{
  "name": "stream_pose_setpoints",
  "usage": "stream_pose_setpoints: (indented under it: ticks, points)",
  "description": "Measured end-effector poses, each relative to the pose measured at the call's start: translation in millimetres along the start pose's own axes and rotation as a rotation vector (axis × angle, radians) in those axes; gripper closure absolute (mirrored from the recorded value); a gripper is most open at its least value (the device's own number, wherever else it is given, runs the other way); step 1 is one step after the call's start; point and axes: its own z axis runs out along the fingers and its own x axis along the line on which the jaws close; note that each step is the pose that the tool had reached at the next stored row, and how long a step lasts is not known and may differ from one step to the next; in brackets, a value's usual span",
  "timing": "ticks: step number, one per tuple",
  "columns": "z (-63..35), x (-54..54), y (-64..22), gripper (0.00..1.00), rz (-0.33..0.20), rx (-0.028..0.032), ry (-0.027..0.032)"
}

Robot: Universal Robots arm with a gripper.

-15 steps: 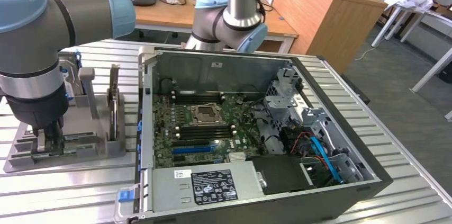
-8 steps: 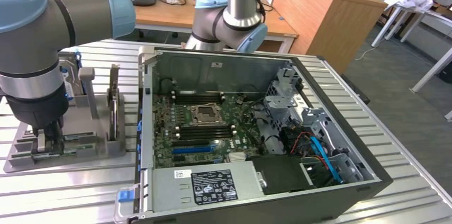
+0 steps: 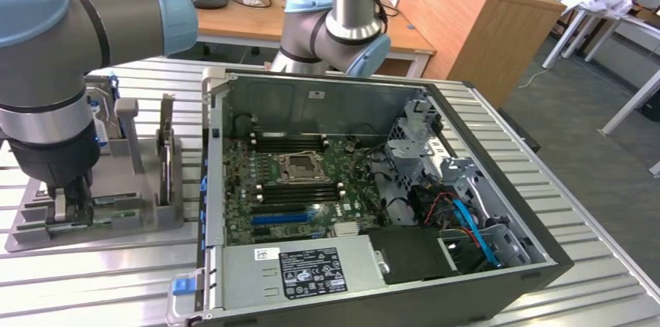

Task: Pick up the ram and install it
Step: 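Pick up the ram and move it above insertion slot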

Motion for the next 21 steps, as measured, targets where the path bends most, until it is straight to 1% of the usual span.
stream_pose_setpoints:
  ticks: [21]
  points:
    - [-12.1,-0.3,0.5,0.89,0.000,0.0000,0.0000]
